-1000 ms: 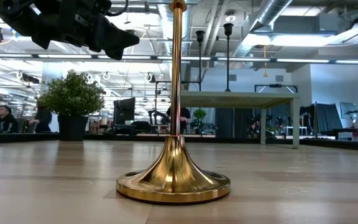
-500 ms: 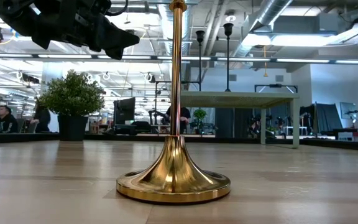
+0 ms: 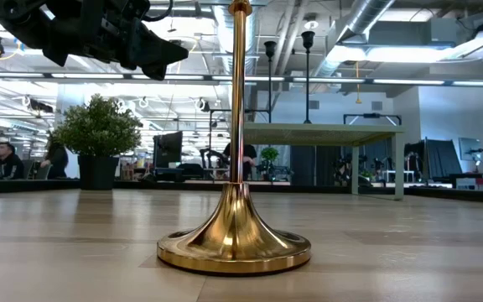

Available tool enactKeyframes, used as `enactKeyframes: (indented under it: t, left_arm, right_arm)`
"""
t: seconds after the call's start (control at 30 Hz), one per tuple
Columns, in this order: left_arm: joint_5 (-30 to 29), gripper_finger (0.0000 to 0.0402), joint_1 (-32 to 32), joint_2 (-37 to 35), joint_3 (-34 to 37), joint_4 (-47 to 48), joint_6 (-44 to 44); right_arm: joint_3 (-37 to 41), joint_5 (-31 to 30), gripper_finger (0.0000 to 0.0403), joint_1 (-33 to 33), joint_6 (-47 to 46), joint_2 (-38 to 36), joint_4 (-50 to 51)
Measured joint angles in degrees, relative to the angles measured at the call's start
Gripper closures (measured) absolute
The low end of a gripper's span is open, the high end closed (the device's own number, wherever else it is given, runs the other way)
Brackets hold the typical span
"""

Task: Pick & Place candle stick holders
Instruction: Put the black candle holder on the shelf

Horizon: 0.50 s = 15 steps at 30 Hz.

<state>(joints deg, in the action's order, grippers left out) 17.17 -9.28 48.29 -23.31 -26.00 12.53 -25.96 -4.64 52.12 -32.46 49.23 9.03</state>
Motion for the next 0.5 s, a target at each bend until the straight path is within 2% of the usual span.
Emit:
enactKeyframes:
  t: [0.27,0.4,0.5]
  left_arm:
    - [0.00,0.0394,0.02,-0.02,0.00,0.02,0.00]
    - [0.00,0.0394,0.02,-0.02,0.00,0.02,-0.04]
    - [0.00,0.0394,0.00,-0.02,0.00,0.02,-1.58]
  right_arm:
    - [0.00,0.28,0.0286,1.51,-0.11,2.81,-6.64]
    - [0.00,-0.94,0.0300,1.92,-0.11,3.99,-6.87]
    - [0.00,-1.42,0.0326,1.86,-0.09,4.80,-6.77]
